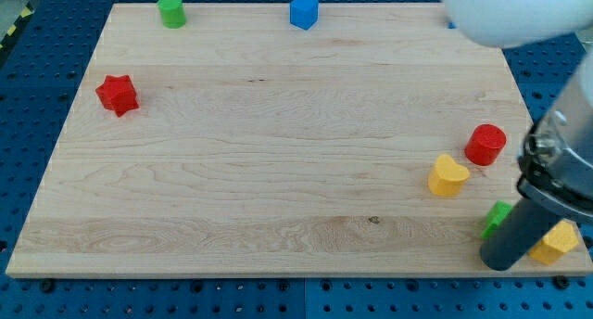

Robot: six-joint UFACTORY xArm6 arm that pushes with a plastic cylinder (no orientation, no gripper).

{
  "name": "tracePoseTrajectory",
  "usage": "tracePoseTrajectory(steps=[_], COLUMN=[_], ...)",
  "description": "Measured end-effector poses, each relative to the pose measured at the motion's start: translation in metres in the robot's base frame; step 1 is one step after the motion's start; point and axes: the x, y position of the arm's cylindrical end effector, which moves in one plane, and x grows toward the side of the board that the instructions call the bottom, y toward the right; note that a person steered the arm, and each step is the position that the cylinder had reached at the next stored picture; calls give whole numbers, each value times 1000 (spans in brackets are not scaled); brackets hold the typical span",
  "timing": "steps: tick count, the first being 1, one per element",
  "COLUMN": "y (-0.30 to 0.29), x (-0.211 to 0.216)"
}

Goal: Push the yellow hexagon and the green star slightly left and up

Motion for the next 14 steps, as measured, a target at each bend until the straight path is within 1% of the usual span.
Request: tracePoseTrajectory(steps=[2, 3, 4, 5, 6, 7, 8, 9, 10, 11, 12, 13, 14], y=[-1, -31, -83, -101, -85, -22, 68, 130, 146, 146, 138, 135, 113], x=[2, -6, -27, -84, -160, -217, -217, -162, -130, -85, -4, -3, -3])
